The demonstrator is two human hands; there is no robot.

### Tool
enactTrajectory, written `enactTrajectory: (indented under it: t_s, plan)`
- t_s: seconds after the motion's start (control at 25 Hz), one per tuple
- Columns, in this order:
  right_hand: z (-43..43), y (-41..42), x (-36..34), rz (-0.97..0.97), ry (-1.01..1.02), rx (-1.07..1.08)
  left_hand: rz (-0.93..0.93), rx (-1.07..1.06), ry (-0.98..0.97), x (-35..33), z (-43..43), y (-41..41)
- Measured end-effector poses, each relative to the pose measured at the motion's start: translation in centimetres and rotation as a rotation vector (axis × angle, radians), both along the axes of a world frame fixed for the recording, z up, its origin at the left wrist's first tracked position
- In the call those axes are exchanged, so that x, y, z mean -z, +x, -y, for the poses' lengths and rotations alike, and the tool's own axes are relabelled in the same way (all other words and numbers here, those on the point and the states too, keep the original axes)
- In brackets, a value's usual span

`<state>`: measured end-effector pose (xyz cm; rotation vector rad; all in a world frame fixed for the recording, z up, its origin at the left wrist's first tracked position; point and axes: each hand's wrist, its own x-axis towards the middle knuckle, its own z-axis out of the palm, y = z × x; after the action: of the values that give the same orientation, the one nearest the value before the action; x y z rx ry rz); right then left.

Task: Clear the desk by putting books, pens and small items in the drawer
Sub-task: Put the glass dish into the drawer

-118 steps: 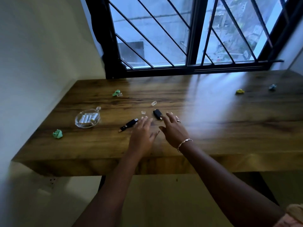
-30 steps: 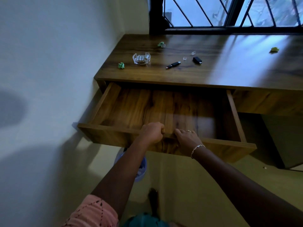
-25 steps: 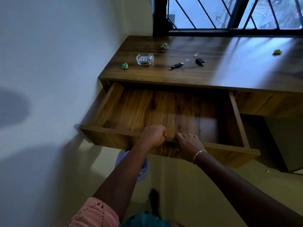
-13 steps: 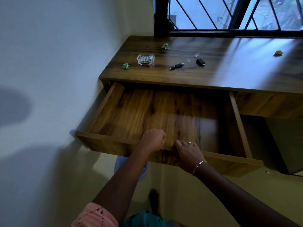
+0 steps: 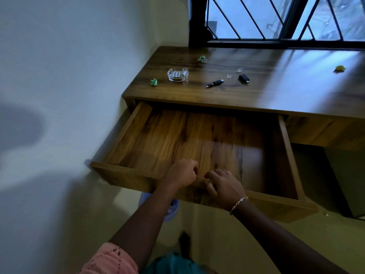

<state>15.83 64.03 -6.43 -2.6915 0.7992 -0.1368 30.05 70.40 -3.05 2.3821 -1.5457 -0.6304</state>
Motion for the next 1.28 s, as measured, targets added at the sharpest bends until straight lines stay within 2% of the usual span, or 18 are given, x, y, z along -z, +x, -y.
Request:
enactTrajectory:
  t_s: [0.12,0.28,0.44,0.64,1.0,1.28]
  plan:
    - [2.1,1.1,-0.1,0.012,-0.062,0.039,0.093,-0.023,-0.079,1.3,0.7,1.4]
    - [5.2,3.9,0.4,-0.110,-0.111,0.049,0.298,0.000,-0.139,1.3,2.1,3.8]
    - [7.6,8.0,-0.6,-0.052,-0.111,0.026,0.385,-0.004,-0.124,0.8,4.4,7.7]
    - [12.1,14.1,-1.9,0.016,-0.144,-0.020,0.378,-0.030,-0.167,0.4,7.2,13.8]
    - [21.5,27.6,-6.6,0.017,-0.138,-0.024,0.363,-0.028,-0.099,-1.3,13.9,25.2]
    - [27.3,35.0,-8.3,-0.017,-0.087,0.035,0.201,0.017,-0.036,-1.0,16.5,29.5]
